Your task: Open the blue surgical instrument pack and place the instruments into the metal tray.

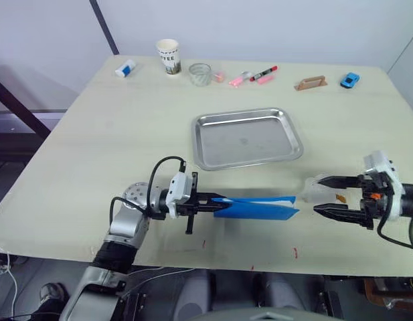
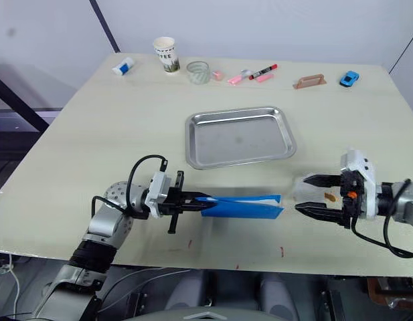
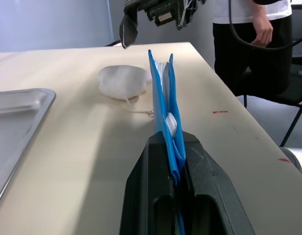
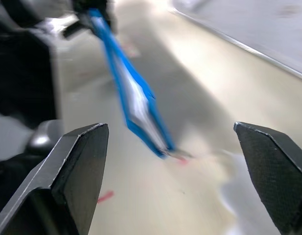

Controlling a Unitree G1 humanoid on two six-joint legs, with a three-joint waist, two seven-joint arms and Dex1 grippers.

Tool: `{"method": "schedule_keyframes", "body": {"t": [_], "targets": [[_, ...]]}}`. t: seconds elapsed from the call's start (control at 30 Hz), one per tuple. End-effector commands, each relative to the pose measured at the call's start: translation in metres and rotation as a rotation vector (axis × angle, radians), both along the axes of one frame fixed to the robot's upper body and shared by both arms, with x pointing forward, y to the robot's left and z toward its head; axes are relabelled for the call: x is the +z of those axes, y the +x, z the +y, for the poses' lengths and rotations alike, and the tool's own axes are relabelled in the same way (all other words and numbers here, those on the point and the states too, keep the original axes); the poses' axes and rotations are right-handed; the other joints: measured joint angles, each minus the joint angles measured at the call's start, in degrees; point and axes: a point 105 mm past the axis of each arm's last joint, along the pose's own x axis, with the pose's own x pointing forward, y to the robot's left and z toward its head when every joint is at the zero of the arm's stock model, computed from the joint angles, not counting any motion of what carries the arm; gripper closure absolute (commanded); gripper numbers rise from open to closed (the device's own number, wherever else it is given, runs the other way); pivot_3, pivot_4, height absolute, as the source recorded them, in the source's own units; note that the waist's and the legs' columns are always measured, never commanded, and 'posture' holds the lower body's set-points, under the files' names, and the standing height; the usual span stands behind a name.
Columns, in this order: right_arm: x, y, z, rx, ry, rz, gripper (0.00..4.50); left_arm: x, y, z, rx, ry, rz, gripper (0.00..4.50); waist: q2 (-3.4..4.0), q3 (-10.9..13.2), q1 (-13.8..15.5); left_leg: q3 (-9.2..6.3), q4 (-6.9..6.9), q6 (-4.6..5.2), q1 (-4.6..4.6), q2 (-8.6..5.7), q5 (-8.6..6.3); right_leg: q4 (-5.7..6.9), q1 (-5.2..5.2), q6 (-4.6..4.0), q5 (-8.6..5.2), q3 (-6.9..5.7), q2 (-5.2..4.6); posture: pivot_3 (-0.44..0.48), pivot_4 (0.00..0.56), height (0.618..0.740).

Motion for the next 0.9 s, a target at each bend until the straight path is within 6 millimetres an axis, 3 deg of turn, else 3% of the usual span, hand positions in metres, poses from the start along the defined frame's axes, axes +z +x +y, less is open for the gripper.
{"method": "schedule_keyframes", "body": {"t": [0.03,0.63,0.9], "targets": [[0.004,0.007,-0.015,-0.160,-0.117,-0.168,0.05,0.004,0.002,0.004,0.004,-0.002,-0.029,4.50,0.00,0.00,-0.06,-0.01,0.00,0.00,0.01,0.00,0.00,-0.01,0.02,0.00,0.00,0.00,0.01,0.000,0.150,0.740],[-0.042,0.043,-0.009,-0.275,-0.179,-0.028,0.05,0.002,0.001,0.004,-0.008,0.009,-0.032,4.50,0.01,-0.01,-0.07,0.01,-0.01,0.00,0.04,0.00,0.00,-0.03,0.02,0.00,-0.01,0.04,0.03,0.000,0.150,0.740],[-0.043,0.041,-0.008,-0.243,-0.239,-0.025,3.46,0.004,0.002,0.002,-0.005,0.011,-0.039,4.50,0.01,-0.01,-0.04,0.01,-0.01,0.00,0.04,0.00,0.00,-0.02,0.02,0.00,-0.01,0.03,0.03,0.000,0.150,0.740]]}}
